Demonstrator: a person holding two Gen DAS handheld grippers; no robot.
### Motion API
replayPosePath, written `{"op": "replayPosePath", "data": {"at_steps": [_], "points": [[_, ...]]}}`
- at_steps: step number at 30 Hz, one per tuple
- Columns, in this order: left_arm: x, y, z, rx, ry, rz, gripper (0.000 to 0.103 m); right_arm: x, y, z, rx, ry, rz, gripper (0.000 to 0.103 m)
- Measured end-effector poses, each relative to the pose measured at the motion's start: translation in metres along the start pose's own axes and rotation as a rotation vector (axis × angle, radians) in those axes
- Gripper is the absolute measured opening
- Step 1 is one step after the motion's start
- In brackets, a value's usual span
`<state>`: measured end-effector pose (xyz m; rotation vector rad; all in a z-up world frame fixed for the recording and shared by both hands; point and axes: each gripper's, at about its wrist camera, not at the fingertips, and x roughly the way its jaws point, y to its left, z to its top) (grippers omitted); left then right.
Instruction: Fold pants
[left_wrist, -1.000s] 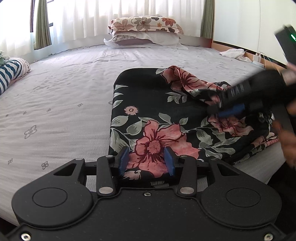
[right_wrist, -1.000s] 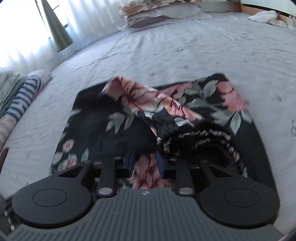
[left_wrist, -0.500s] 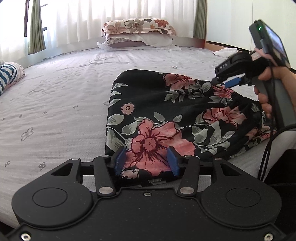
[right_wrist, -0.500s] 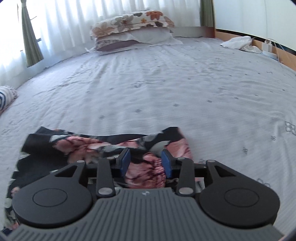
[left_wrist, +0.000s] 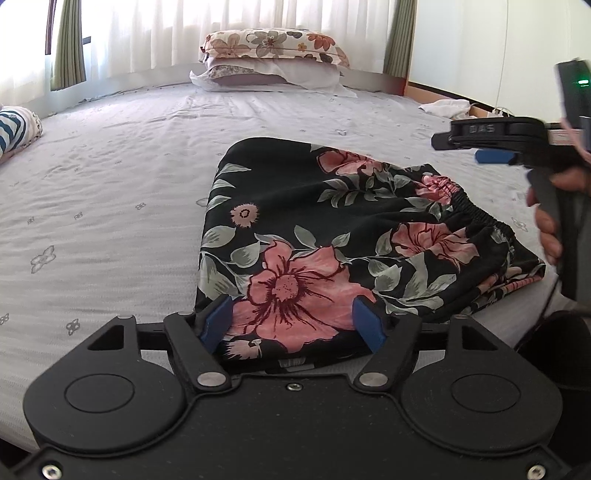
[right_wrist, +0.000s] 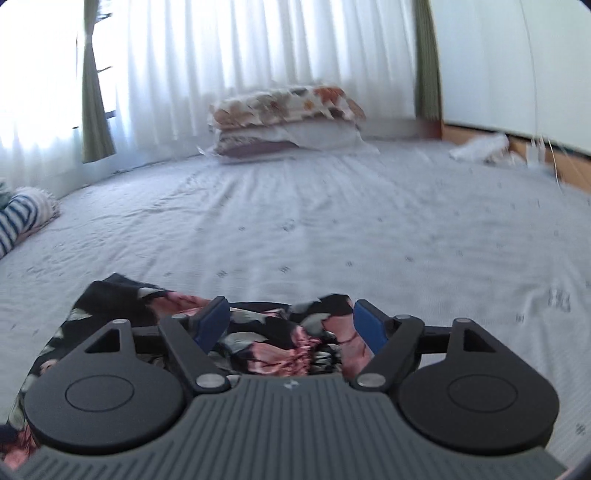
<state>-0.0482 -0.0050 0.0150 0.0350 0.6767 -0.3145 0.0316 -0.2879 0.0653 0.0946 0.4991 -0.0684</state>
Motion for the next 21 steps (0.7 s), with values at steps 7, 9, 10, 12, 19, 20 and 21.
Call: {"op": "replayPosePath", "data": {"at_steps": [7,9,10,12,19,20,21], "points": [[0.000,-0.005,0.000,0.018,0.015,0.030,0.071,-0.035,0.036,-0.026,-0.075,0.024,0.117,0.087],[-0.001,-0.006,-0.001,0.029,0.017,0.036,0.071,-0.040,0.044,-0.038,-0.100,0.041,0.121,0.087],[-0.003,-0.006,0.000,0.034,0.012,0.037,0.071,-0.043,0.049,-0.043,-0.114,0.049,0.112,0.087],[-0.009,-0.004,0.006,0.051,-0.016,0.035,0.071,-0.048,0.055,-0.053,-0.131,0.067,0.095,0.087],[-0.004,0.029,0.075,0.065,-0.076,0.034,0.050,-0.063,0.078,-0.074,-0.127,0.067,0.117,0.087],[0.003,0.033,0.088,0.060,-0.062,0.020,0.031,-0.064,0.083,-0.075,-0.129,0.065,0.132,0.086],[0.011,0.037,0.099,0.049,-0.051,0.011,0.025,-0.064,0.089,-0.077,-0.131,0.067,0.145,0.085]]}}
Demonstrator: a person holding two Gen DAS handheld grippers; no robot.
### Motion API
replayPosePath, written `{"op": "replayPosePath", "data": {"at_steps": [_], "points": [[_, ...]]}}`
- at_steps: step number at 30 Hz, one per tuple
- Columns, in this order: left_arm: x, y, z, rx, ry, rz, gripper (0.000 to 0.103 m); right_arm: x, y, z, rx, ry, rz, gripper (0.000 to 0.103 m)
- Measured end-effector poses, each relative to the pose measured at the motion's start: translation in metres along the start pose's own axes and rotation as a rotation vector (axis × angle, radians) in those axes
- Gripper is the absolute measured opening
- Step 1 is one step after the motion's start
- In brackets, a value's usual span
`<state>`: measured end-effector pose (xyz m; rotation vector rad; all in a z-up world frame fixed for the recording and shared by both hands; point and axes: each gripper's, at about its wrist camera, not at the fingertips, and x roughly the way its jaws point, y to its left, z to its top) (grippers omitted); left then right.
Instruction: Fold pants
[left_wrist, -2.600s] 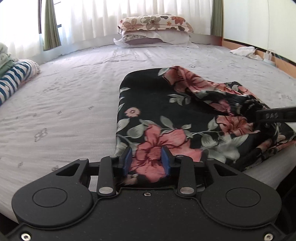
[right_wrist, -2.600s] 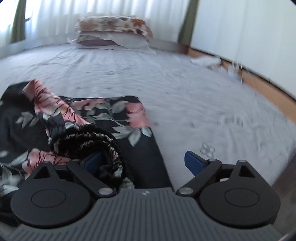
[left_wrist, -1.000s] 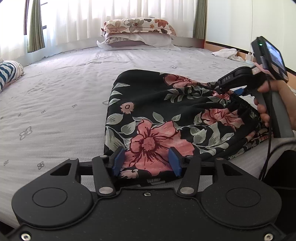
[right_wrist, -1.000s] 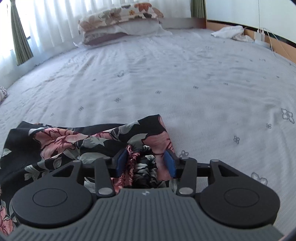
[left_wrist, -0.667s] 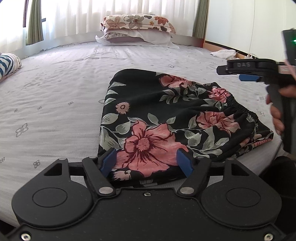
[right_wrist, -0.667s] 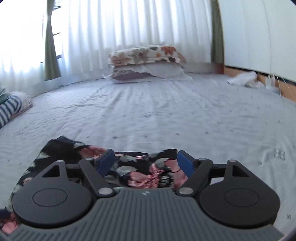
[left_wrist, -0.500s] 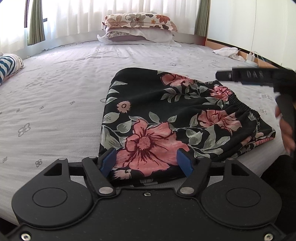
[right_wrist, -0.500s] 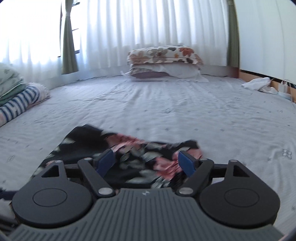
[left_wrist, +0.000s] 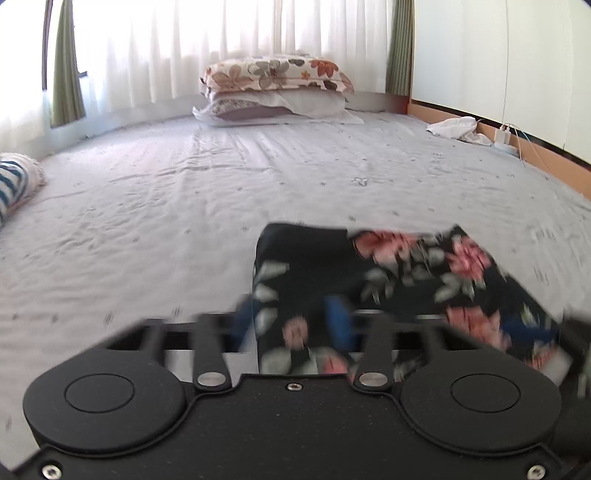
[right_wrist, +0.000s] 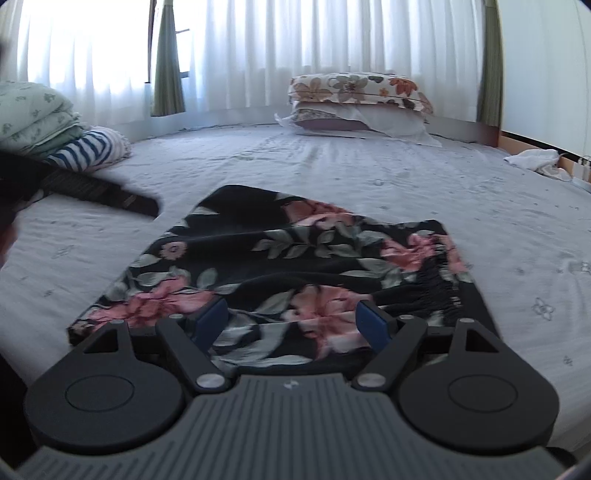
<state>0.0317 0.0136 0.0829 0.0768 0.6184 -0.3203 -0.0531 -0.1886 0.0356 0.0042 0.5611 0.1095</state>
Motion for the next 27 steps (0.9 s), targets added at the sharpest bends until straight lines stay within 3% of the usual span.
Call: {"op": "replayPosePath", "data": {"at_steps": [5,8,12,17,21,24,27], "points": [[0.056,0.009,0.043,-0.064,0.047,-0.051,0.018,0.014,0.031,-0.003,-0.047,0.019,0.056,0.071],[0.091,-0.001,0.053,-0.028,0.081,-0.064,0.017,0.025,0.038,-0.009,-0.046,0.053,0.070,0.067],[0.140,-0.013,0.057,0.042,0.093,0.031,0.017,0.027,0.038,-0.013,-0.046,0.051,0.069,0.066],[0.192,0.001,0.063,-0.007,0.144,0.117,0.013,0.025,0.036,-0.017,-0.062,0.051,0.076,0.066],[0.208,0.015,0.068,-0.030,0.161,0.192,0.014,0.022,0.033,-0.016,-0.078,0.056,0.089,0.066],[0.197,0.031,0.071,-0.082,0.142,0.158,0.017,0.016,0.022,-0.007,-0.035,0.061,0.129,0.068],[0.175,0.044,0.073,-0.116,0.117,0.094,0.041,0.006,0.002,0.007,0.047,0.027,0.154,0.071]]}}
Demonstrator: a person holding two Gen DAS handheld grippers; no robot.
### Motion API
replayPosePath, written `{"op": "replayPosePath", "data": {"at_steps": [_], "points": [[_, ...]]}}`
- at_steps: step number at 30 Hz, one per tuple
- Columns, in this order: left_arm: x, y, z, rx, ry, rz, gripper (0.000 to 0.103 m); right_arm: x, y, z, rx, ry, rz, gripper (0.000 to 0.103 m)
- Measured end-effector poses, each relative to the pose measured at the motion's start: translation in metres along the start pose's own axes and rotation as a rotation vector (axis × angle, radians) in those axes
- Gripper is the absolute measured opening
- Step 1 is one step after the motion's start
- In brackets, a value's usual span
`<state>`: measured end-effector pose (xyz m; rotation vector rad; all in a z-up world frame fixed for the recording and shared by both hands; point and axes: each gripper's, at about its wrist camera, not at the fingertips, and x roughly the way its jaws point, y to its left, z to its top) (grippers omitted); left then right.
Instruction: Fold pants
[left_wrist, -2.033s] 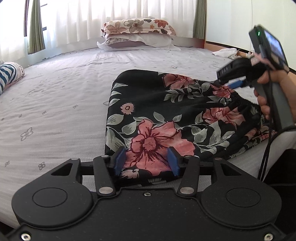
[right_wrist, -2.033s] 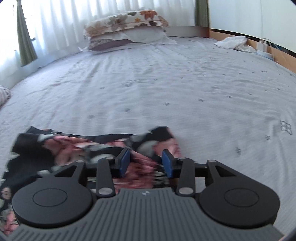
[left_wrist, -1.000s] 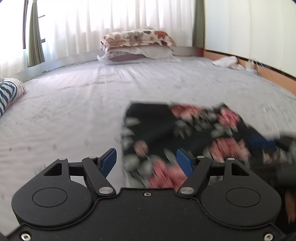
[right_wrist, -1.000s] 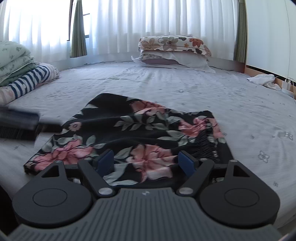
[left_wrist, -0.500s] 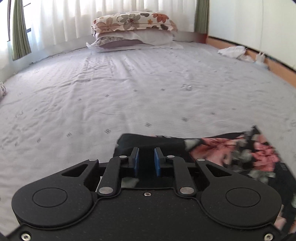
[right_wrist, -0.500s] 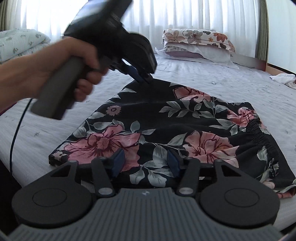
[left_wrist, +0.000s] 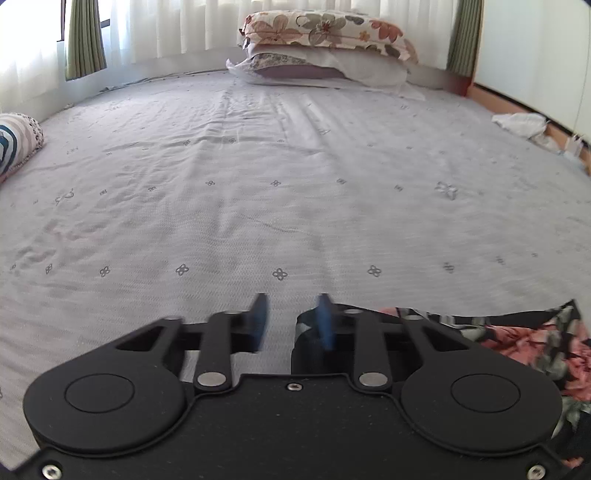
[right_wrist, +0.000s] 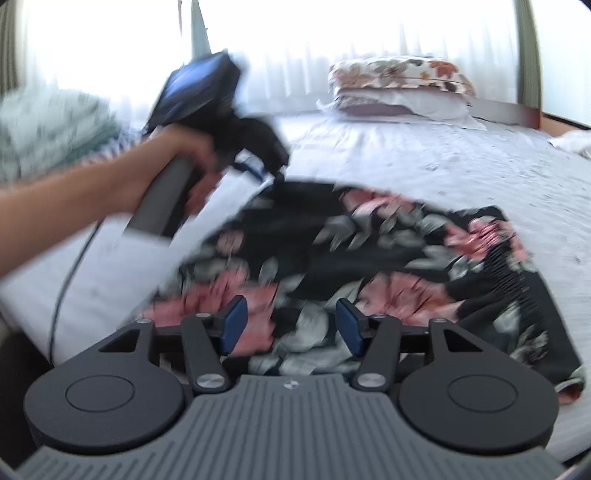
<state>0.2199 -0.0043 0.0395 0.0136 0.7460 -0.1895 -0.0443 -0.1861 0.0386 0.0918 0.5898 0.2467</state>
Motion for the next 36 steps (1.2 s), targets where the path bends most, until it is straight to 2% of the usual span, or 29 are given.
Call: {"op": "replayPosePath", "data": {"at_steps": [1,3,5,7,10,12,13,18,21,23,25,29,33,36], "points": [[-0.005,0.004,-0.001,-0.002,-0.002,-0.021,0.049,-0.004,-0.006,0.006,0.014,-0.016,-0.005,0.074],[-0.015,0.011,-0.006,-0.002,0.009,-0.076,0.052,-0.009,-0.020,0.020,0.019,-0.046,-0.044,0.081],[-0.018,0.018,-0.012,-0.021,0.035,-0.132,0.064,-0.011,-0.037,0.034,0.013,-0.070,-0.104,0.085],[-0.016,0.026,-0.017,-0.056,0.062,-0.172,0.066,-0.006,-0.060,0.048,0.012,-0.076,-0.185,0.089],[-0.007,0.035,-0.027,-0.132,0.092,-0.194,0.066,0.010,-0.102,0.065,0.057,-0.028,-0.256,0.094],[0.003,0.044,-0.033,-0.193,0.110,-0.206,0.066,0.024,-0.131,0.072,0.120,0.022,-0.251,0.098],[0.004,0.046,-0.035,-0.208,0.094,-0.210,0.066,0.030,-0.144,0.073,0.150,0.037,-0.249,0.098],[0.012,0.046,-0.028,-0.209,0.089,-0.216,0.068,0.065,-0.175,0.070,0.178,0.116,-0.255,0.101],[0.013,0.041,-0.028,-0.190,0.084,-0.235,0.070,0.080,-0.181,0.064,0.172,0.158,-0.252,0.101],[0.014,0.034,-0.030,-0.159,0.082,-0.290,0.081,0.086,-0.185,0.060,0.185,0.170,-0.238,0.101],[0.014,0.030,-0.033,-0.131,0.075,-0.309,0.085,0.092,-0.189,0.057,0.201,0.181,-0.219,0.101],[0.016,0.022,-0.035,-0.087,0.070,-0.298,0.085,0.096,-0.190,0.055,0.172,0.184,-0.196,0.100],[0.018,0.017,-0.036,-0.064,0.071,-0.345,0.084,0.100,-0.187,0.056,0.140,0.184,-0.168,0.099],[0.019,0.013,-0.038,-0.050,0.064,-0.346,0.084,0.102,-0.187,0.056,0.133,0.178,-0.152,0.097]]}}
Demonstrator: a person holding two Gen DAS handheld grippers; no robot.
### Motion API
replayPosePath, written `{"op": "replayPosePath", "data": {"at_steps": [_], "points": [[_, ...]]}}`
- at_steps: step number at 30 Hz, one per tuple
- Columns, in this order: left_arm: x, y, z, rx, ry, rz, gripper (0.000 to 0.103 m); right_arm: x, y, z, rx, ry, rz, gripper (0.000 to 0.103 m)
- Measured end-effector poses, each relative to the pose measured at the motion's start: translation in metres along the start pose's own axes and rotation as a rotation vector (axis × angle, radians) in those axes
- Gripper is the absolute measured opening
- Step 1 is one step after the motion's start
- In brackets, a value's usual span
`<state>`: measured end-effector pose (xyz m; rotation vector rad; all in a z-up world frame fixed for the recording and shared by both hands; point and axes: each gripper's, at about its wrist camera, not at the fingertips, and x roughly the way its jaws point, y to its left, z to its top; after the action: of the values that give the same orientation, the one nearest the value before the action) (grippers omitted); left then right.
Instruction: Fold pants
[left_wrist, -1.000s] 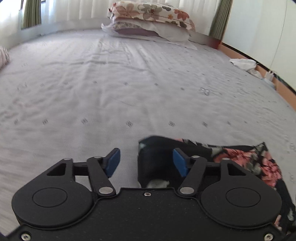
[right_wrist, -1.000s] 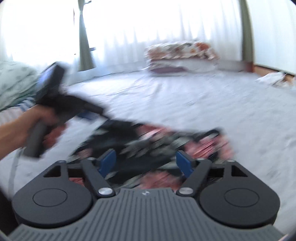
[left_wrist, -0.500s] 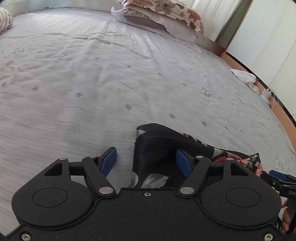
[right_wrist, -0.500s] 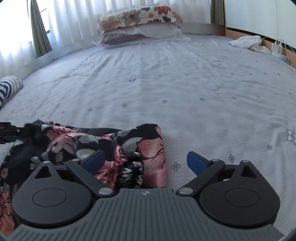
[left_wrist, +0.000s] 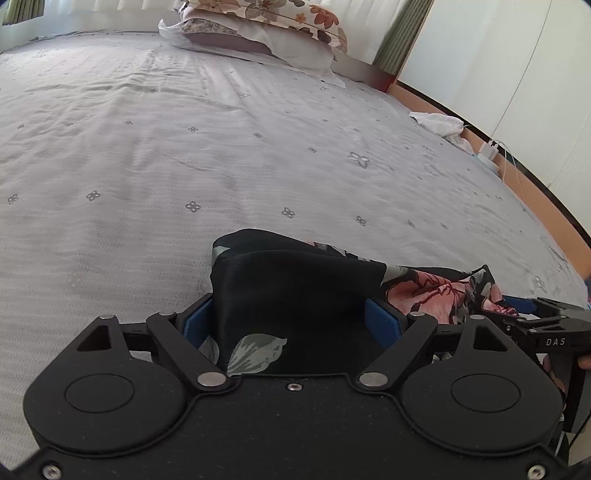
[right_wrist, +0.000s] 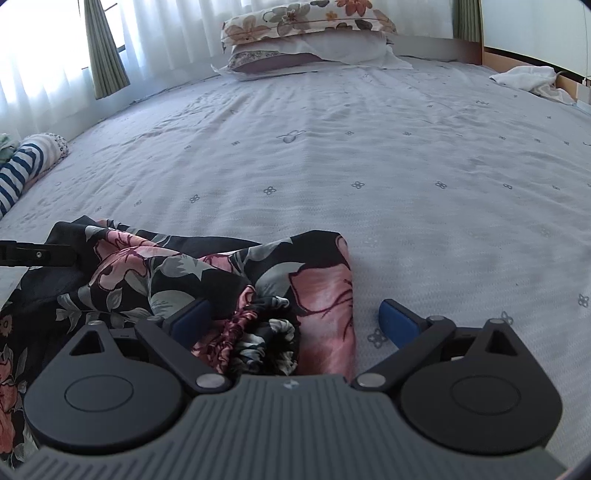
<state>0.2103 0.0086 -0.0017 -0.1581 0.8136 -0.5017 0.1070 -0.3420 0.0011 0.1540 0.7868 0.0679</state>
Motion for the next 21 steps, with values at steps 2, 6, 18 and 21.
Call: {"op": "replayPosePath", "data": {"at_steps": [2,6,18,21], "points": [[0.001,0.000,0.000,0.001,-0.004,0.004,0.082,0.001,0.000,0.001,-0.005,-0.006,0.006,0.094],[0.000,0.001,0.000,-0.012,-0.006,0.011,0.072,-0.001,0.004,0.000,-0.016,-0.017,0.038,0.079],[-0.018,-0.020,-0.005,0.072,-0.101,0.119,0.012,-0.012,0.016,0.002,-0.011,-0.078,0.032,0.024],[-0.033,-0.029,-0.001,0.076,-0.154,0.139,0.009,-0.020,0.024,0.010,-0.023,-0.111,0.035,0.022]]}}
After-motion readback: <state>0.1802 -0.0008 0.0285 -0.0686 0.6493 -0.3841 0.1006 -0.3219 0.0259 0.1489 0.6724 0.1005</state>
